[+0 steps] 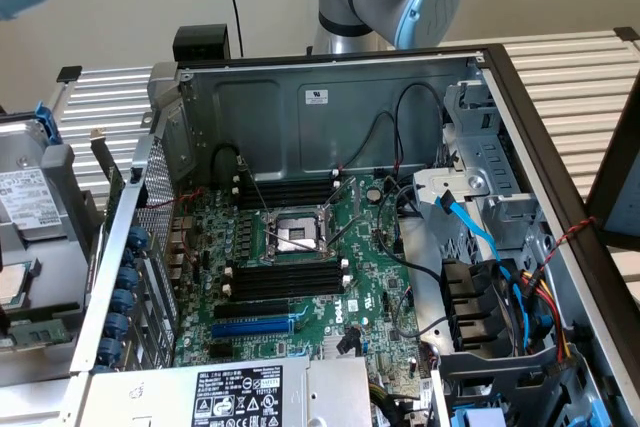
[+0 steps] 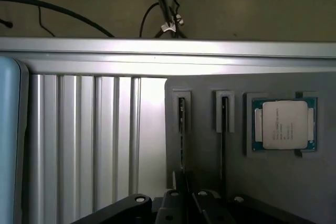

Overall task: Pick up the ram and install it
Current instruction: 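Pick up the ram and move it above insertion slot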

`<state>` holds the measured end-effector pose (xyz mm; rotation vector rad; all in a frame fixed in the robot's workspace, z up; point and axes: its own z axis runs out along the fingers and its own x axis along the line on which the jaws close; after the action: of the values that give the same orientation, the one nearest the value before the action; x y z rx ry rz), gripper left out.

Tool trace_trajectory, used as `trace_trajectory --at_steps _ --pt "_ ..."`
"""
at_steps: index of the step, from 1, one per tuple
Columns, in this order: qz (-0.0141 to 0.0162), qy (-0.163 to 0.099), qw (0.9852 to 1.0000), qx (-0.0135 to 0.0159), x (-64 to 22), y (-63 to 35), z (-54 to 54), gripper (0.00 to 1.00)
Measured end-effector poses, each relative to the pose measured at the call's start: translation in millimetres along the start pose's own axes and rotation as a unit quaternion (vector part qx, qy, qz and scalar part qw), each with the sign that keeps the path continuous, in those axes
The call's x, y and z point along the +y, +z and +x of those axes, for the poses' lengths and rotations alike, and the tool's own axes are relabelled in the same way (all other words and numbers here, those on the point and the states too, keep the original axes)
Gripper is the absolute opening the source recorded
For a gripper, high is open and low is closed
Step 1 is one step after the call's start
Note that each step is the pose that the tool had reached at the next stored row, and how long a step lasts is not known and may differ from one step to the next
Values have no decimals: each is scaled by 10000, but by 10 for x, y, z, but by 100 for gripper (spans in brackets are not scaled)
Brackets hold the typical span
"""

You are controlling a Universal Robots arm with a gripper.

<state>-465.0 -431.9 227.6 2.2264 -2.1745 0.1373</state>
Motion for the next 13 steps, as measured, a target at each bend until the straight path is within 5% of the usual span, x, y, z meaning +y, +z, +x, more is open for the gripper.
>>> trace_trajectory --at_steps 13 --pt "0 0 10000 0 -23 -537 44 12"
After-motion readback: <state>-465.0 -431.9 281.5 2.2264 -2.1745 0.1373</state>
